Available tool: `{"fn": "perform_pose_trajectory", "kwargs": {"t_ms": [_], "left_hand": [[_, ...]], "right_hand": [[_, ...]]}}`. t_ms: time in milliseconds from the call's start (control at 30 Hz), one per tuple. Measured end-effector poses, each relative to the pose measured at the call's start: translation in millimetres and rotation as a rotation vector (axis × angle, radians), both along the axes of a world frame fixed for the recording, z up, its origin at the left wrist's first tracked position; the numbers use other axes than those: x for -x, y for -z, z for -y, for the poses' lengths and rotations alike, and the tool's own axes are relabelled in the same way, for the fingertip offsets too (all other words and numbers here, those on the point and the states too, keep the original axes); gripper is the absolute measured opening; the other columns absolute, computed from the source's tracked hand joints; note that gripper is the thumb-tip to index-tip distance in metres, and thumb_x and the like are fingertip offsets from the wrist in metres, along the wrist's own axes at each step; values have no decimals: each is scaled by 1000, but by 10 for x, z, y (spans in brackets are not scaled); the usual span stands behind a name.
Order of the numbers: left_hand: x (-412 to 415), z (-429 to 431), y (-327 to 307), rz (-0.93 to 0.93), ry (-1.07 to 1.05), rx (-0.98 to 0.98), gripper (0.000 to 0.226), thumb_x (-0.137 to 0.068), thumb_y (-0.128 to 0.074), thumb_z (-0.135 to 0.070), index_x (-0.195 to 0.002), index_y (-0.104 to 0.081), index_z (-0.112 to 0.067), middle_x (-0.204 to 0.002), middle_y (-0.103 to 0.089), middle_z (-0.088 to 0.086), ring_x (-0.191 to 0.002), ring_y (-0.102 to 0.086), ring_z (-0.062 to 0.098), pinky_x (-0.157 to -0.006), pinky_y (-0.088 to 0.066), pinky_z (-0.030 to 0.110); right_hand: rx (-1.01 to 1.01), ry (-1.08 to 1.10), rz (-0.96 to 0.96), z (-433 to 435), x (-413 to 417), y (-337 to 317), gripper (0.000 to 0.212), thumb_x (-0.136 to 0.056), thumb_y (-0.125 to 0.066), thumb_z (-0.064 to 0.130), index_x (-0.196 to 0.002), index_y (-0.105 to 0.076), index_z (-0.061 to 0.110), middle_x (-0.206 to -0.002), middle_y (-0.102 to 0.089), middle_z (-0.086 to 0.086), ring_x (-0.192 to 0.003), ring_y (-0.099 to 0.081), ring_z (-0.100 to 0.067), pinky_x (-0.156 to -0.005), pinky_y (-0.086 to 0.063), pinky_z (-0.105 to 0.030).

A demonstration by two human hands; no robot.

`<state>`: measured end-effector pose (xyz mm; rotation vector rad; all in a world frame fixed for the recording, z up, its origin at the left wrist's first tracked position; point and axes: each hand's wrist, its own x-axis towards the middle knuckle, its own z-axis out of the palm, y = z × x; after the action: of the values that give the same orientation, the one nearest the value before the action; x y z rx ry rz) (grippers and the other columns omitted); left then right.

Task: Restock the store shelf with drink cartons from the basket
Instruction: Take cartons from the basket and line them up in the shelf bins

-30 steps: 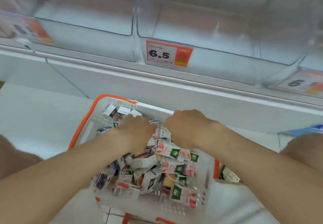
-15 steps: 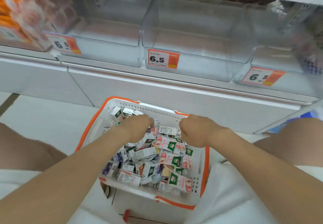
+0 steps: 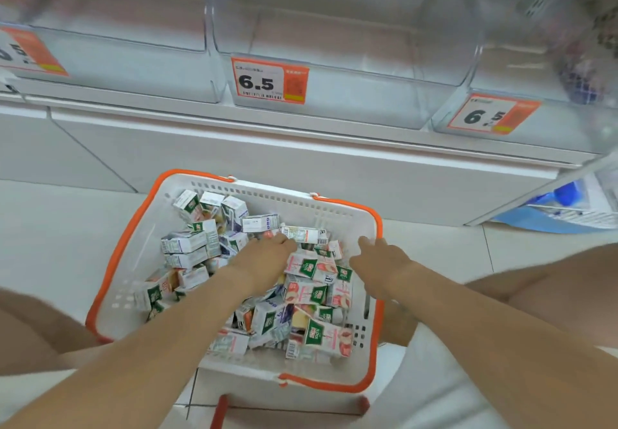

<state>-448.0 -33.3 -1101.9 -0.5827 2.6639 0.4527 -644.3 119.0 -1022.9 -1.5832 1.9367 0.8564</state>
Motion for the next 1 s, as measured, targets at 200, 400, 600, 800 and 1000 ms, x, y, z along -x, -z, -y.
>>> {"fn": "perform_pose_trajectory", "kwargs": {"t_ms": [200,400,600,800,1000], "left_hand": [[164,-119,-53,-83,-124,-50,33,-102,-63,-18,-130,-46,-15,-127,-56,8,-102,-63,31,-84,-51,42],[261,-177,-148,-177,-262,-224,41,-105,-55,-17,-145,-51,-6,-135,-45,10,-110,-60,29,-100,-51,43],[296,-96,-252,-338,-604,-222,19,-99,-52,-19,-85,-55,-8,-87,-49,8,-92,-47,26,-72,-38,39],[46,294,-292,-407,-1124,-652,39,-98,-47,-36,-68,-53,-11,-60,-60,5,-63,-55,26,-74,-61,55],[-166,407,-274,-466,-1317,-632,46,-96,-33,-40,-80,-62,-8,-81,-65,13,-76,-56,30,-74,-50,43]], "right_hand": [[140,101,-11,-14,338,62,33,-92,-73,16,-123,-63,14,-128,-43,-12,-109,-53,-30,-82,-54,-37],[234,2,-151,-29,538,77,46,-89,-63,-8,-130,-55,10,-129,-45,-13,-120,-47,-29,-79,-44,-34],[345,-81,-211,308,410,37,46,-88,-65,6,-132,-54,16,-125,-59,-9,-120,-53,-29,-102,-41,-43],[492,-88,44,1004,86,56,46,-89,-56,-4,-132,-54,10,-116,-67,-11,-104,-65,-31,-80,-46,-39],[481,-68,160,1464,-214,375,44,-89,-59,-5,-130,-52,8,-111,-69,-14,-97,-68,-34,-77,-55,-43]]}}
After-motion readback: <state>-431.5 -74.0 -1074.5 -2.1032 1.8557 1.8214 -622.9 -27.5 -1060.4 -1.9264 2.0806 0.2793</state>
